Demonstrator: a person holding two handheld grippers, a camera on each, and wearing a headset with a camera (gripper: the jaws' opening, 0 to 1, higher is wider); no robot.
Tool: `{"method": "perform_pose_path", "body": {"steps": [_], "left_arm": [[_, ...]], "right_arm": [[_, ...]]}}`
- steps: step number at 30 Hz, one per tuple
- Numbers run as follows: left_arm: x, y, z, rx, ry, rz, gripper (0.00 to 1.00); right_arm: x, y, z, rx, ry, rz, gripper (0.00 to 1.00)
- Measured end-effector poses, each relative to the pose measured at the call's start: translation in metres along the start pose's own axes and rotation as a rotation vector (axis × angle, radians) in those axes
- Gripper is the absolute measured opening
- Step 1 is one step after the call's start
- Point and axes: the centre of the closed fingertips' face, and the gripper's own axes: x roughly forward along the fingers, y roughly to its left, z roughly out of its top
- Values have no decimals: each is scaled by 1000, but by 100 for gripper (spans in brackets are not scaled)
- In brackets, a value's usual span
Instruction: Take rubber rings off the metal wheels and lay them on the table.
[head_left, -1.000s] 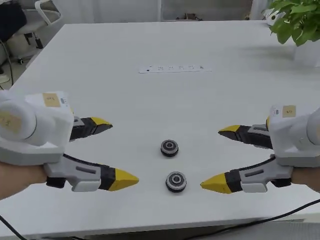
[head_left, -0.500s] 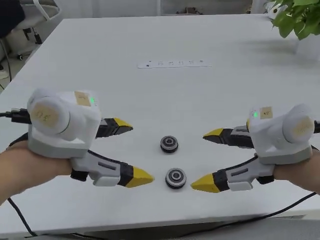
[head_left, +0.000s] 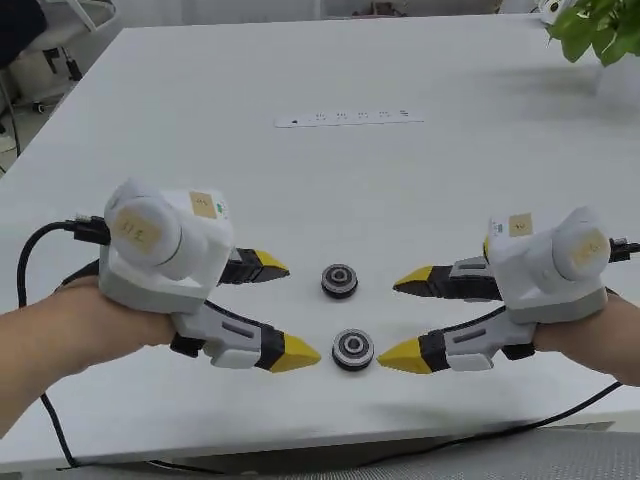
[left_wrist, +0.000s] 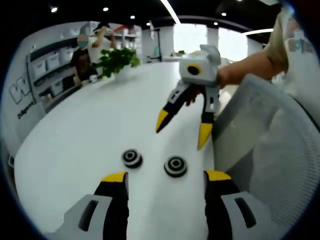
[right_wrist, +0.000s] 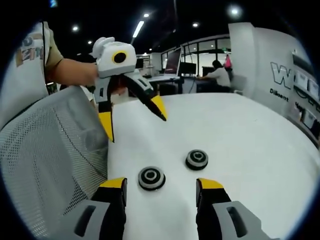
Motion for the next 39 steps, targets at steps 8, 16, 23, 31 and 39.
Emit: {"method": "perform_pose_path", "body": {"steps": [8,16,23,31,39], "left_arm": [[14,-4,1,1,4,-36,54],[32,-9,-5,2,27,-80,46],[44,-12,-10,-10,44,-101,38],[53,-18,-9,-16,44,-124,30],[64,-22,-11,-2,57,-129,22]], "right_arm": [[11,5,-7,7,23,45,48],[21,10,-13,-9,47,80,44],[26,12,-17,-3,57,101,39],[28,14,-21,2,64,119,34],[30,15,-21,8,63,126,33]]}}
